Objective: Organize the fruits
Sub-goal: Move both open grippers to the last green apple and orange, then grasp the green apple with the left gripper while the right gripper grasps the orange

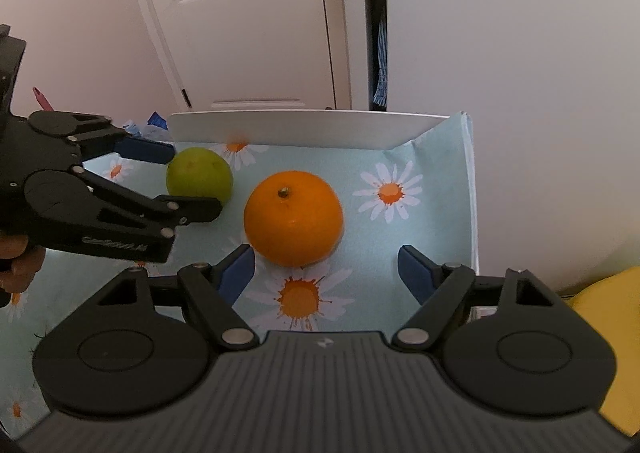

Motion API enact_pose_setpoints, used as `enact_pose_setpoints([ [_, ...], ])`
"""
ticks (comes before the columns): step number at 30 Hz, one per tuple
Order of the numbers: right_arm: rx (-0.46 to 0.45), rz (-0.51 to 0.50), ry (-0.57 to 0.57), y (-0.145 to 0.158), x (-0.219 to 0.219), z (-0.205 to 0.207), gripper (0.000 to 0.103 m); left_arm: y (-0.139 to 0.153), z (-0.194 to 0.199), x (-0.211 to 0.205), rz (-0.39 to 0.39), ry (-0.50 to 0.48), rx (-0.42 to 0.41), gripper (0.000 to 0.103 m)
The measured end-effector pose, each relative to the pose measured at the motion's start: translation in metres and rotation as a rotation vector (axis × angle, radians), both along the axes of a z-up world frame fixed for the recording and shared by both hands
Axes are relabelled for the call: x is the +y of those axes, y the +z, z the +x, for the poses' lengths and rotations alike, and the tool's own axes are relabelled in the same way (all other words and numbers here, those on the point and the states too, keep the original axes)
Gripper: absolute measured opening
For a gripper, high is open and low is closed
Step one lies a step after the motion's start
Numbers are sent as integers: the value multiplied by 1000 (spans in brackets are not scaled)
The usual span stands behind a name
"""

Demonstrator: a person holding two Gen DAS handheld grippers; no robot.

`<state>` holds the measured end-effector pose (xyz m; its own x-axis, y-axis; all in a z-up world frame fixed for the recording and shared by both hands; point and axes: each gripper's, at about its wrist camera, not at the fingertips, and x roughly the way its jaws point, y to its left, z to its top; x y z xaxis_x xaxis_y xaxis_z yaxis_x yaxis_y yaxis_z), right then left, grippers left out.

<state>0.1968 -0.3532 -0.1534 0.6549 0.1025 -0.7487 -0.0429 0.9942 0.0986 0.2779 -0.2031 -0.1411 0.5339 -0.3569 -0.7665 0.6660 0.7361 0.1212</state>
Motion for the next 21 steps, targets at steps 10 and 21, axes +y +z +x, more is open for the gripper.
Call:
enact_pose_setpoints([
  [10,0,2,29,-3,3,6,93,-2,-4,0,13,-25,3,58],
  [21,-4,0,70,-5,9,18,85,-2,-9,18,23,32,-3,58],
])
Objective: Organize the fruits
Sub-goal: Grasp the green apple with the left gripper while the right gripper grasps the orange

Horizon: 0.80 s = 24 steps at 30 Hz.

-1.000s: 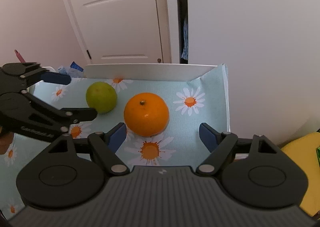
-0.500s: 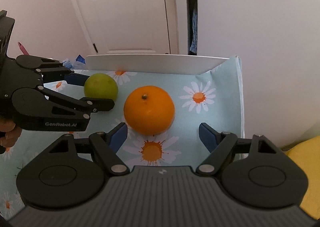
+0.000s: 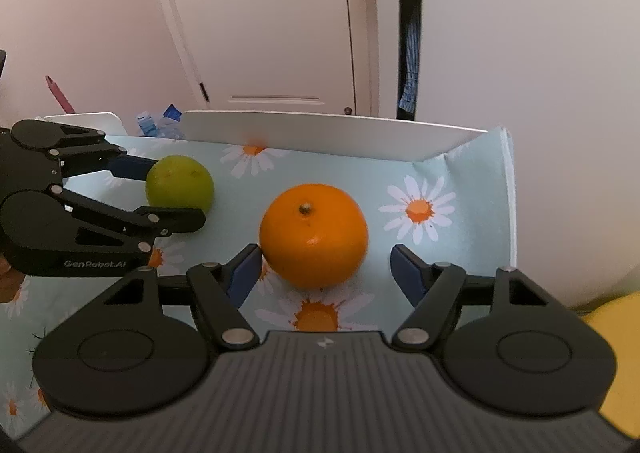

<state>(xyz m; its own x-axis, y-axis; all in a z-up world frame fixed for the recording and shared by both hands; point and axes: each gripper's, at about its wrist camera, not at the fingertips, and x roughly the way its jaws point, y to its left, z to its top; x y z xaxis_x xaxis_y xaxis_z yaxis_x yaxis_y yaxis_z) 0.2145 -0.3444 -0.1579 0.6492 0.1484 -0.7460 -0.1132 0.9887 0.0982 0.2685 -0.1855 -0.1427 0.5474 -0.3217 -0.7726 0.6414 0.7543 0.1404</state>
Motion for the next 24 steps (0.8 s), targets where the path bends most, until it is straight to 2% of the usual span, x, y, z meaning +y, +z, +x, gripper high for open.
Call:
enact_pose_setpoints([
  [8,-9,-6,37,-2,7,8,84,0,-5,6,2,34,-6,58],
  [11,-9,-7,45,-4,7,11,77,1,-7,9,-1,52,-6,58],
  [16,-20,-14,46,-1,10,10,76,3,-14,15,-9,89,-5,58],
  [24,-50,-9,100,22,24,3,76,26,-33,33,-62,182,-29,58],
])
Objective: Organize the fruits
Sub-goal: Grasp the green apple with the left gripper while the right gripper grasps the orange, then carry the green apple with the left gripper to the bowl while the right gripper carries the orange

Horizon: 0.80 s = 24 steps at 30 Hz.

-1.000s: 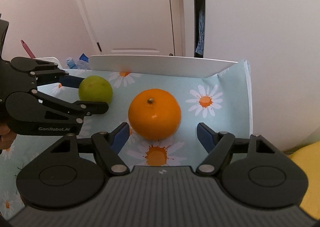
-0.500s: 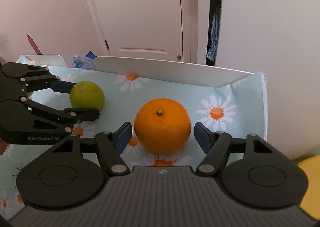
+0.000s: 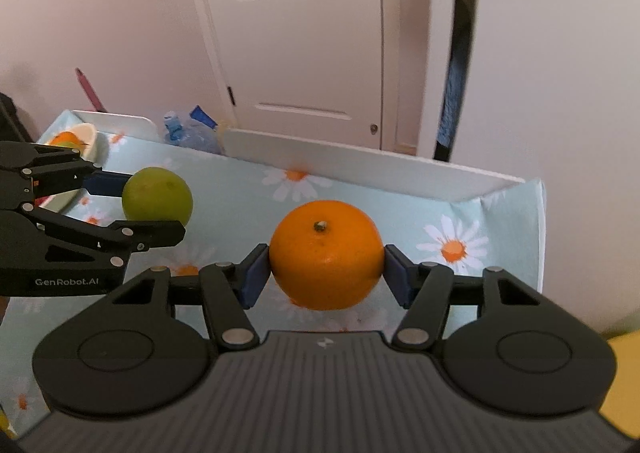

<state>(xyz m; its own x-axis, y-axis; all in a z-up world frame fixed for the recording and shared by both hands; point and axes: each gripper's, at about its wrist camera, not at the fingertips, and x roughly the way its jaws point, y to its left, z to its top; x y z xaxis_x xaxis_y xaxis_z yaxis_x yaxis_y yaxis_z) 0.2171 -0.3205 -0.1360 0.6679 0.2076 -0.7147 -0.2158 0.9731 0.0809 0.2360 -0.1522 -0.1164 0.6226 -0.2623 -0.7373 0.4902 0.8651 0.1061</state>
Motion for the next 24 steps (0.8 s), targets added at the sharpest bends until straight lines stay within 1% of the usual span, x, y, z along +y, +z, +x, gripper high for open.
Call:
enact_pose_setpoints([
  [6,-16,4,63,24,23,-6,76,26,-21,18,-33,70,-37,58],
  [12,-45,20,157,45,59,-14,76,52,-43,45,-44,153,-79,58],
  [18,-68,27,241,68,108,-14,75,73,-59,86,-61,251,-97,58],
  [24,-77,39,280,85,163,-10,75,92,-64,138,-72,325,-116,58],
])
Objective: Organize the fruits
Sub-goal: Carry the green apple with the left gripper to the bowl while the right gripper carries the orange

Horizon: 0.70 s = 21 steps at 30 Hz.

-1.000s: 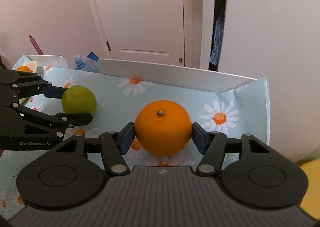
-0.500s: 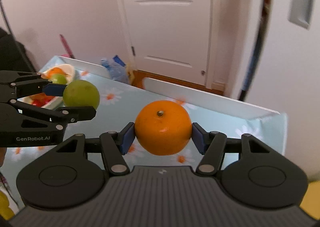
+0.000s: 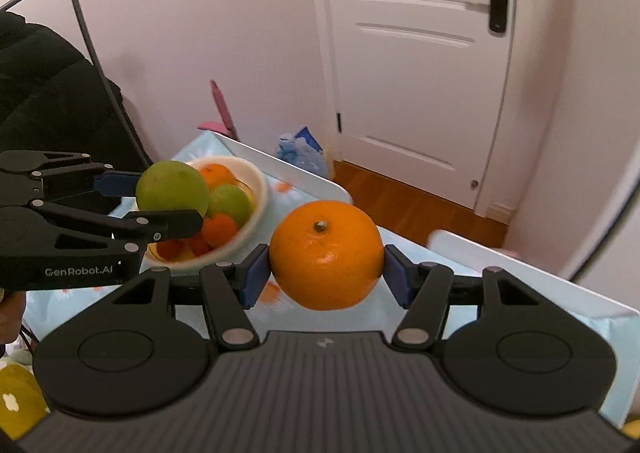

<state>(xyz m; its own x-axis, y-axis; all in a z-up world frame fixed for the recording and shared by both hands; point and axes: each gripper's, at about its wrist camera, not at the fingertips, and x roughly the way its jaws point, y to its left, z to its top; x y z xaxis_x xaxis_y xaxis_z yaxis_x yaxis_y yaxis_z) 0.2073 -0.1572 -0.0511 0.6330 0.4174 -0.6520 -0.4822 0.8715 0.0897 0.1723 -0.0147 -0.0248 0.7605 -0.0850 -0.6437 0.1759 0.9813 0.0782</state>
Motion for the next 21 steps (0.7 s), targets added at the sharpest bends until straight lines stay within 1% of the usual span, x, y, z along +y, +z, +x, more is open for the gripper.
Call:
enact_pose_setpoints([
  [6,-2,15,1,7,54,9,75,8,8,55,-8,47,3,58],
  [10,4,13,-11,6,89,20,75,7,23,87,-3,64,24,58],
  [18,30,9,-51,-9,139,48,75,-11,59,145,-3,88,74,58],
  [21,39,6,-68,-16,152,60,75,-20,76,158,-4,84,92,58],
])
